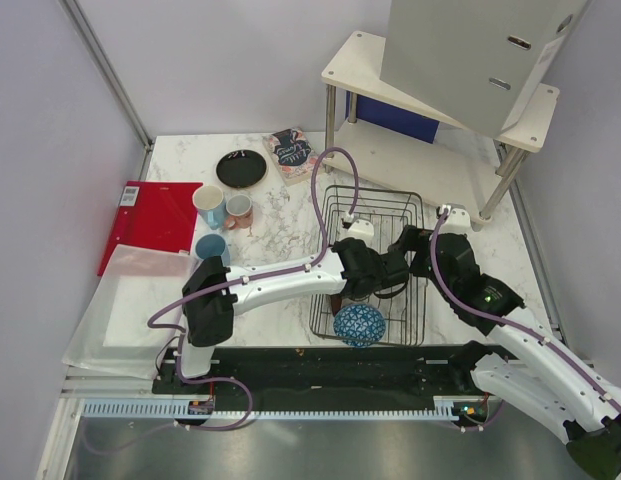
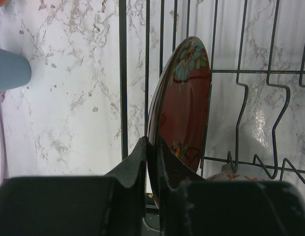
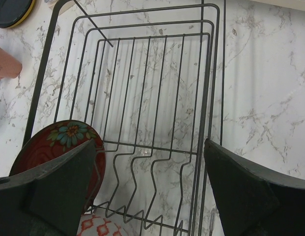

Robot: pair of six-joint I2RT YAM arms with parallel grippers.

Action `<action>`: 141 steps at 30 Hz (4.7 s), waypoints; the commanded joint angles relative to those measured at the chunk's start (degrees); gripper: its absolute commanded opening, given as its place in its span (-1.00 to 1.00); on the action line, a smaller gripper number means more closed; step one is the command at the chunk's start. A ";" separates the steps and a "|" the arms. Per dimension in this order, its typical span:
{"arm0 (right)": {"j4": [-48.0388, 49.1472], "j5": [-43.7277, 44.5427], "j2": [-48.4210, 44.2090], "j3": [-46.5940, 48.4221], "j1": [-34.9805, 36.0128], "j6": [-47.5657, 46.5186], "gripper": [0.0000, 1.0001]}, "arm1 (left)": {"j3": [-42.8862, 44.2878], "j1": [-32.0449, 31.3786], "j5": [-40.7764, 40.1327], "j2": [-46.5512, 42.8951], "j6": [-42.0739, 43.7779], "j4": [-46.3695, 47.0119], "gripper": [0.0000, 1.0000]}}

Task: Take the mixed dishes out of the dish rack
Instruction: Pick up the plate from the dish rack, then place the plate at the center of the board.

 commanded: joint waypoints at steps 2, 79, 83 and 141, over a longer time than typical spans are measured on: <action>0.12 1.40 0.04 -0.38 0.02 0.01 0.96 | 2.14 -1.31 -1.69 -1.03 -2.22 -1.92 -0.97; 19.45 -16.86 -15.96 0.33 0.02 7.13 0.85 | -47.08 27.87 53.15 -61.50 21.52 67.60 -0.97; 26.98 -31.36 -7.54 -0.54 0.02 9.67 0.84 | -47.26 27.78 54.82 -61.06 20.72 69.36 -0.97; 34.49 -51.59 28.41 15.96 2.48 14.60 -1.00 | -34.42 27.87 9.38 -69.49 26.08 45.98 0.99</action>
